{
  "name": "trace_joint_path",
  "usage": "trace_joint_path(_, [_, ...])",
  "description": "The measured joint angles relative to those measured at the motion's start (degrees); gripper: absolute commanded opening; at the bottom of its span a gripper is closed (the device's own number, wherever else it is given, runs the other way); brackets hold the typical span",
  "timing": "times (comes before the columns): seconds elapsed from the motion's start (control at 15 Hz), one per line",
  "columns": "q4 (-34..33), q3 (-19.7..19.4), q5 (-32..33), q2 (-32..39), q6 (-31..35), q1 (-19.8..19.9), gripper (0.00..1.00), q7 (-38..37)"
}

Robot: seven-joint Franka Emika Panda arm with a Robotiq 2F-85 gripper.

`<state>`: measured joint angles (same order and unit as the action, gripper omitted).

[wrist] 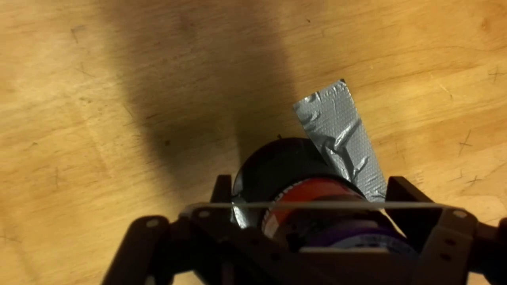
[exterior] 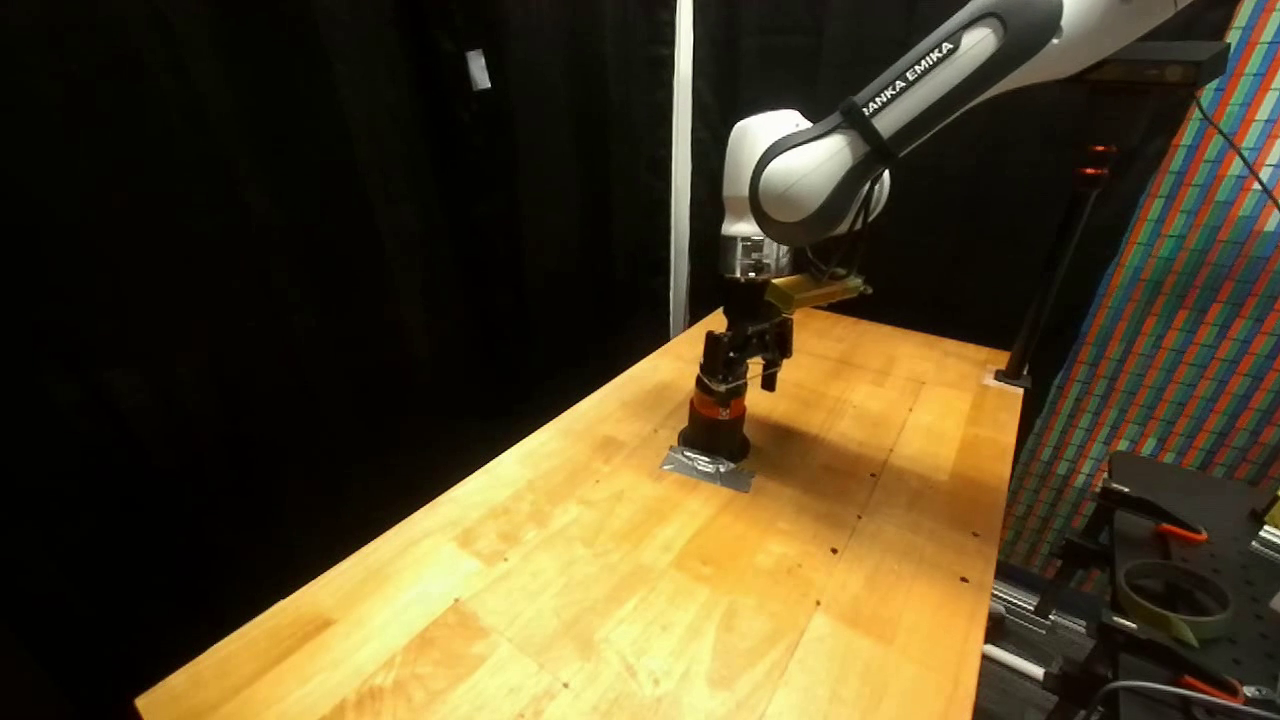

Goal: Put the rubber band on the jar.

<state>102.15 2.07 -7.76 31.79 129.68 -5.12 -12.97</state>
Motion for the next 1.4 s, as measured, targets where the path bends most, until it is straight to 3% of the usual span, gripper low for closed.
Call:
trace_joint_path(0.13, [1.7, 0.0, 0.0, -1.0, 0.1, 0.2, 1.00, 0.0])
trace_joint_path(0.27, [3.3, -0.1, 0.0, -1.7, 0.8, 0.2, 0.75, 0.0])
trace_joint_path(0.87, [10.9, -0.1, 0.0, -4.2, 12.4, -0.1, 0.05, 0.0])
trace_joint_path(1.13, [15.8, 0.1, 0.0, -7.0, 19.5, -0.1, 0.00, 0.0])
trace_joint_path(1.4, [22.4, 0.7, 0.0, -10.1, 32.8, -0.2, 0.00, 0.4])
